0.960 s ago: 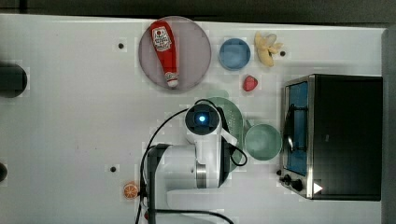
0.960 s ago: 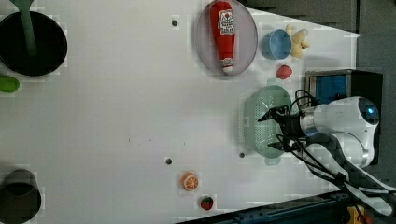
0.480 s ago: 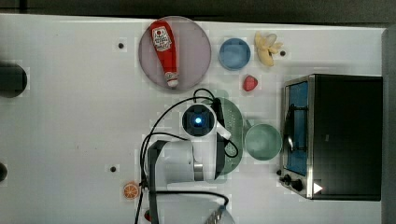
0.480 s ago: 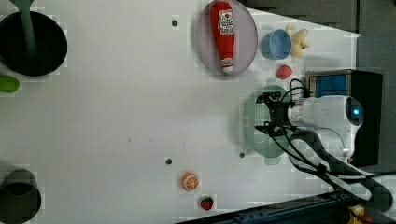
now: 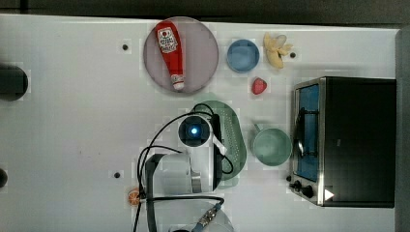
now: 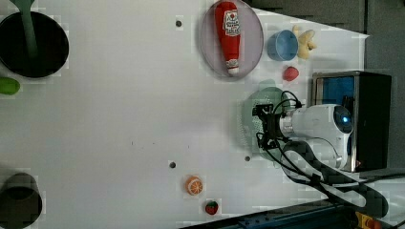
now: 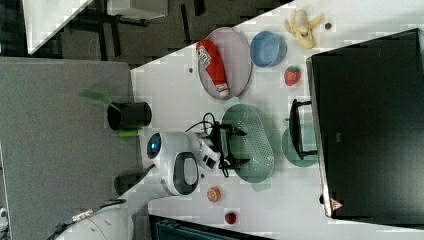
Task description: Drag strainer right to left.
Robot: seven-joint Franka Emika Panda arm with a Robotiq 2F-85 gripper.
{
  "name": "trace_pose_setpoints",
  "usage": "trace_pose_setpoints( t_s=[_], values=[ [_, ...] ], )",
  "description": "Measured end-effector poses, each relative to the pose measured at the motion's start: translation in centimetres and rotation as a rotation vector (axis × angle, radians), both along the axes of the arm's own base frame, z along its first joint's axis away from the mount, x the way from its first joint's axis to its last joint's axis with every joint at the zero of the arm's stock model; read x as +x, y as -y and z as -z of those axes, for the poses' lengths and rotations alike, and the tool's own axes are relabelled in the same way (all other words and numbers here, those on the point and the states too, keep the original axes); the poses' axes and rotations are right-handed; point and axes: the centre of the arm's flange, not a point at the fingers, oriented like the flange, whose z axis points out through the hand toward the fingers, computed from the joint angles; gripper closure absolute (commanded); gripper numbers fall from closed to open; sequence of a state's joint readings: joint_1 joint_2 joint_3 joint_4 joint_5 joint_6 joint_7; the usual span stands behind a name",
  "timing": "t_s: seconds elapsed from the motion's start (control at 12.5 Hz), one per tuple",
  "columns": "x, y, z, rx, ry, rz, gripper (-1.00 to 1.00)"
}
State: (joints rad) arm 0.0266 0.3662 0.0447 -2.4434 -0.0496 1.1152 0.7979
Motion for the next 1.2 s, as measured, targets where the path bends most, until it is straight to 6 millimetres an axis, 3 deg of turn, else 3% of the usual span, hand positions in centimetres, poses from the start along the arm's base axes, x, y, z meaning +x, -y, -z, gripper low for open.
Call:
trace_pose_setpoints(
  t_s=[0.24, 0.72, 1.2],
  values=[
    [0.2, -1.6, -0.5, 0.003, 0.012, 0.002, -1.00],
    [-0.1, -10.2, -1.1, 0.042, 0.027, 0.030, -1.00],
    [-0.9, -18.4, 1.1, 0.100, -0.020, 0.014, -1.00]
  ],
)
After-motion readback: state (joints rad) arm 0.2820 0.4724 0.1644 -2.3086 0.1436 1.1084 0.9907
